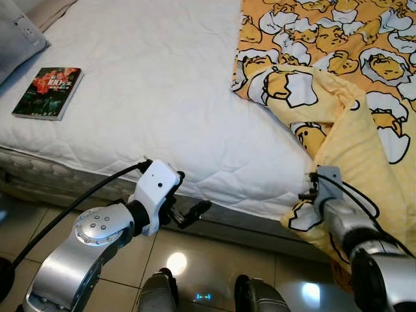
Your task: Clean up the room
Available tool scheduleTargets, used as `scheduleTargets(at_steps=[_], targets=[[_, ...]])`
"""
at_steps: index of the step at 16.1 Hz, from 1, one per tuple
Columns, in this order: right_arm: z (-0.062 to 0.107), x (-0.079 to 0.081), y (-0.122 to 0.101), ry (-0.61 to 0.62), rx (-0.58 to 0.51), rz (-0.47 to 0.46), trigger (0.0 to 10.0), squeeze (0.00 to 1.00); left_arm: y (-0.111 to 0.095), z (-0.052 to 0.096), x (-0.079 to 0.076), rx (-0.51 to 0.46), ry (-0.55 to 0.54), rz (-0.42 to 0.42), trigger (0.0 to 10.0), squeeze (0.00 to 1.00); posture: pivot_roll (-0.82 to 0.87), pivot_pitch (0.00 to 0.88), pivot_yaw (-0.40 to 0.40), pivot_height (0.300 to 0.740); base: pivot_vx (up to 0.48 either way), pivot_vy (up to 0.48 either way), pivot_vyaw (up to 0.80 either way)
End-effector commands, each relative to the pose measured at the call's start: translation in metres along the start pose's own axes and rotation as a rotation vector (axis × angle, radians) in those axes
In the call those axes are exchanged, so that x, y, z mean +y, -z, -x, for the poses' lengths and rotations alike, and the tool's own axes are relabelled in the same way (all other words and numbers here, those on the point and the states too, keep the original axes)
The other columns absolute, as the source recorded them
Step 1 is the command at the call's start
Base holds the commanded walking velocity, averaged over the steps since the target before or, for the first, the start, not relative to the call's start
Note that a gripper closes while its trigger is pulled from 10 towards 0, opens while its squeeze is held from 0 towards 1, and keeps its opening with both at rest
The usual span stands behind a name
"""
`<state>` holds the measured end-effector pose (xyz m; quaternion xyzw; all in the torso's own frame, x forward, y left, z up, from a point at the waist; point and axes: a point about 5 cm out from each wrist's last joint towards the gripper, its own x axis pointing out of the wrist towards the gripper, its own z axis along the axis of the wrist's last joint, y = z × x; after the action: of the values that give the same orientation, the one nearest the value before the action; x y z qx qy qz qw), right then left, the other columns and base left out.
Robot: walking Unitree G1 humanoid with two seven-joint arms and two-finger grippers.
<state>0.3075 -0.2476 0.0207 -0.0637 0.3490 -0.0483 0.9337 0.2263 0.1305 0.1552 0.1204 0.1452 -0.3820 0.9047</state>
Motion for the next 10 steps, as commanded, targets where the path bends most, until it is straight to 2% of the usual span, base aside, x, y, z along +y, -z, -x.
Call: scheduleTargets(at_steps=[1,2,3,6,7,8,9,10], targets=[[0.007,0.003,0.044,-0.235,0.135,0.163,0.0,0.00,0.002,0.001,0.002,0.002,-0.007,0.001,10.0,0.75,0.14,0.169,-0.009,0.740,0.000,0.000,0.00],[0.011,0.004,0.054,-0.307,0.168,0.225,0.0,0.00,0.002,0.001,0.002,0.002,-0.007,0.001,10.0,0.75,0.14,0.168,-0.009,0.740,0.000,0.000,0.00],[0.019,0.002,0.071,-0.417,0.215,0.328,0.0,0.00,0.002,0.001,0.001,0.002,-0.007,0.001,10.0,0.75,0.14,0.163,-0.010,0.740,0.000,0.000,0.00],[0.053,-0.002,0.104,-0.704,0.333,0.516,0.0,0.00,0.004,0.002,-0.002,0.003,0.007,0.000,10.0,0.75,0.13,0.157,-0.008,0.740,0.000,0.000,0.00],[0.060,-0.001,0.109,-0.772,0.371,0.576,0.4,0.00,0.004,0.001,-0.003,0.003,0.016,-0.001,10.0,0.75,0.13,0.154,-0.007,0.740,0.000,0.000,0.00],[0.061,-0.002,0.111,-0.792,0.382,0.600,0.4,0.00,0.004,0.001,-0.004,0.003,0.020,-0.002,10.0,0.75,0.13,0.152,-0.006,0.740,0.000,0.000,0.00],[0.056,-0.004,0.118,-0.746,0.393,0.650,10.0,0.00,0.004,0.001,-0.004,0.004,0.028,-0.006,10.0,0.75,0.14,0.149,-0.005,0.740,0.000,0.000,0.00],[0.047,-0.005,0.116,-0.659,0.357,0.636,10.0,1.00,0.003,0.001,-0.003,0.004,0.029,-0.009,10.0,0.75,0.14,0.147,-0.004,0.740,0.000,0.000,0.00]])
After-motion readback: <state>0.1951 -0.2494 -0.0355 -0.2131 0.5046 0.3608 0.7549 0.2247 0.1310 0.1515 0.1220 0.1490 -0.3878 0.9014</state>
